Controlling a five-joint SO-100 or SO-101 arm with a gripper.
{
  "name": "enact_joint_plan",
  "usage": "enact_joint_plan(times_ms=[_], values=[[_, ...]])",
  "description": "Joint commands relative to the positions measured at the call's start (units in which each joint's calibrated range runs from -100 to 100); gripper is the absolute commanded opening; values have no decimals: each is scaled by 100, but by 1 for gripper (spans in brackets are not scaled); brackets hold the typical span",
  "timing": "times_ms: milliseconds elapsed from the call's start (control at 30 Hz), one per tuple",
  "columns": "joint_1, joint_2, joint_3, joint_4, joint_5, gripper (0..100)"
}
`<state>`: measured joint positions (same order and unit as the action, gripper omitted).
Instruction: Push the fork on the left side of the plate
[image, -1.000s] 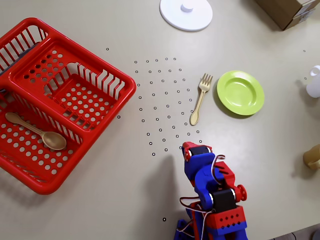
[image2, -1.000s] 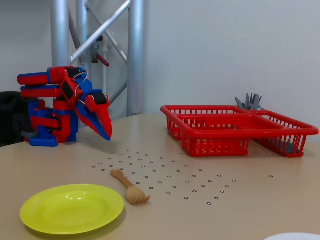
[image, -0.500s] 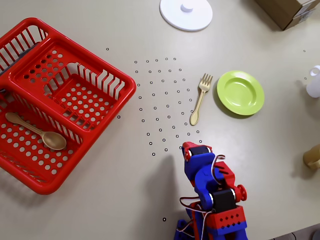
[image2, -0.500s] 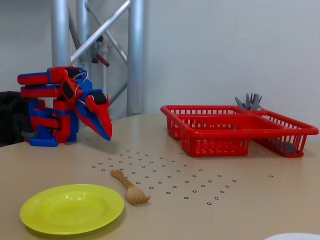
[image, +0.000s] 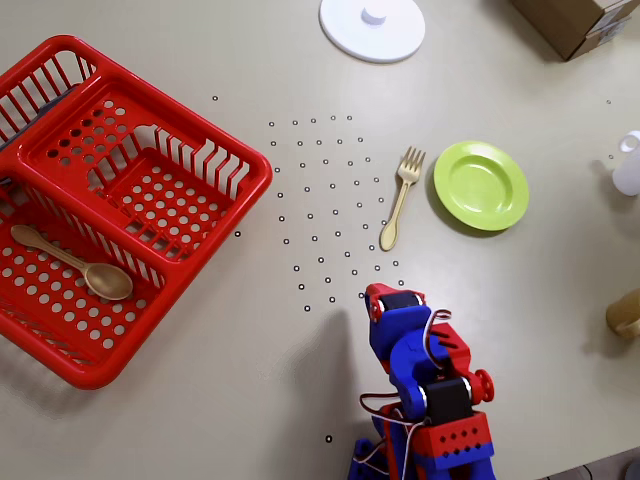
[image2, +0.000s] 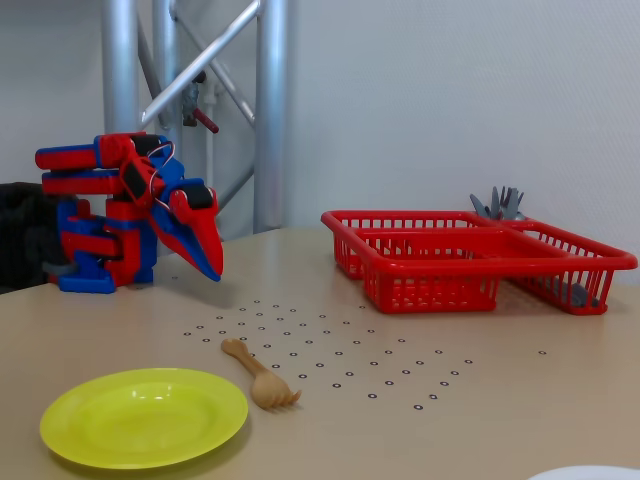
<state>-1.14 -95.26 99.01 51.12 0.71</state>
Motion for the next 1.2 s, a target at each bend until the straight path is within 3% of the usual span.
enact_joint_plan(times_ms=[0,167,533,667,867,1167], values=[[71,329,-82,-86,-34,0],[99,2079,-1288,-891,-347,0],[150,6534,-5730,-899,-1143,0],[193,7700,-6891,-657,-1192,0],[286,8934,-8269,-70,-1441,0],[473,9577,-8613,-70,-1368,0]])
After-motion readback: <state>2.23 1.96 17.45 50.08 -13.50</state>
